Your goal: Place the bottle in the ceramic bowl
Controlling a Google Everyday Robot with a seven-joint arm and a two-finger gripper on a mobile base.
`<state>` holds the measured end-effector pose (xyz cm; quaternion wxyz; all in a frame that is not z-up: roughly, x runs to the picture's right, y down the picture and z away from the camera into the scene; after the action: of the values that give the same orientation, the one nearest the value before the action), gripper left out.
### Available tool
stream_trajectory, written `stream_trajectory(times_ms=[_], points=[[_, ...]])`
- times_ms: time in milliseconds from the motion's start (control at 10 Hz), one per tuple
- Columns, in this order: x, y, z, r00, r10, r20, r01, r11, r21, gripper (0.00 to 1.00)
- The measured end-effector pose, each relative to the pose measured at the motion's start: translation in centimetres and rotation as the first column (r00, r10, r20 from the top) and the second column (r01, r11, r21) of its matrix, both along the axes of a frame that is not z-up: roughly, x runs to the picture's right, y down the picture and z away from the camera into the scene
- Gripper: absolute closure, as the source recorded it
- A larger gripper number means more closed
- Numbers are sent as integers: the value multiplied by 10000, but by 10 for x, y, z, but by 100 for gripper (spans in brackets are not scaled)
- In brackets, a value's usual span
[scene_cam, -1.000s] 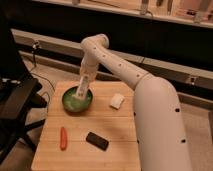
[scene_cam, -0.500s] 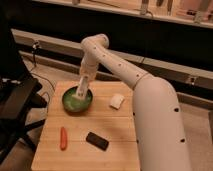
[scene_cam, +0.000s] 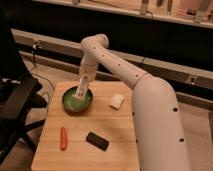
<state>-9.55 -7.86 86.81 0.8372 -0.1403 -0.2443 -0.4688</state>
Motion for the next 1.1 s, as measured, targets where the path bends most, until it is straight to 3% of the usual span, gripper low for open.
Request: stream_trajectory(times_ms=[100, 500, 900, 1100], points=[[-1, -1, 0, 10000, -4, 15, 4, 10000, 4, 98], [-16, 9, 0, 9993, -137, 336, 146, 9996, -261, 58], [-28, 16, -1, 9987, -169, 472, 178, 9997, -185, 23], [-33, 19, 0, 9982, -125, 586, 139, 9996, -247, 20]])
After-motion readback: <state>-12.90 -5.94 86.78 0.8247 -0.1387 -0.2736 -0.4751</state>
